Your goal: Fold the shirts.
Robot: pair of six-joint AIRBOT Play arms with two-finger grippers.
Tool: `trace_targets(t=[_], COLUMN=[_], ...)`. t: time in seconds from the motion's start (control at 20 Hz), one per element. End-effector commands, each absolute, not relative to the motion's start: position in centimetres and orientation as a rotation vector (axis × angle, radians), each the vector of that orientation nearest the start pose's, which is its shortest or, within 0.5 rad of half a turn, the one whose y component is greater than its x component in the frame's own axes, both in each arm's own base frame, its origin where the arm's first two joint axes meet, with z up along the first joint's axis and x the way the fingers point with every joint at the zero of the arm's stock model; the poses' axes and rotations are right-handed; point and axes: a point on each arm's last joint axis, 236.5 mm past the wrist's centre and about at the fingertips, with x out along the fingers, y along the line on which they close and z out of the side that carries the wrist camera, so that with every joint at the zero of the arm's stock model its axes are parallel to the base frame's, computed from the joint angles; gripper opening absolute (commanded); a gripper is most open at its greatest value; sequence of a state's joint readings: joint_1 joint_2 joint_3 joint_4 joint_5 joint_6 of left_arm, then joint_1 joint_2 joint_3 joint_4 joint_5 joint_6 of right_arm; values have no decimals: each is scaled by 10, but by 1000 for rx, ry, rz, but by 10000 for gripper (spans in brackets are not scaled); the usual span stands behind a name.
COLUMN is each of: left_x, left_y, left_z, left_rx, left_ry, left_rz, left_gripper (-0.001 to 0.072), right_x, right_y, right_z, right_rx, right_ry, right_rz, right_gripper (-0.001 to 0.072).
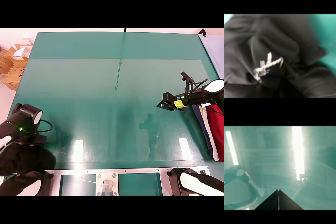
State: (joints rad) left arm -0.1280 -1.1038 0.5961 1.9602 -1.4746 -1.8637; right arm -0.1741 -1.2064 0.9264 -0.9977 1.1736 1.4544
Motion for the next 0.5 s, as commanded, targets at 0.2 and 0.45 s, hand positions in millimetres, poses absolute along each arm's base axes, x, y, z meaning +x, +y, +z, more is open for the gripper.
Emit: trace_targets(t=[0.2, 0.45], left_x=[237, 337], left_y=[28, -115], left_z=[-24, 107], left_rx=[287, 275], left_ry=[1667, 1137], left_rz=[132, -227], left_gripper=[18, 18], right_x=[338, 338], right_y=[61, 61], right_z=[-11, -11], right_rx=[584, 584], right_ry=[1334, 1334], right_rz=[209, 209], right_gripper=[21, 21])
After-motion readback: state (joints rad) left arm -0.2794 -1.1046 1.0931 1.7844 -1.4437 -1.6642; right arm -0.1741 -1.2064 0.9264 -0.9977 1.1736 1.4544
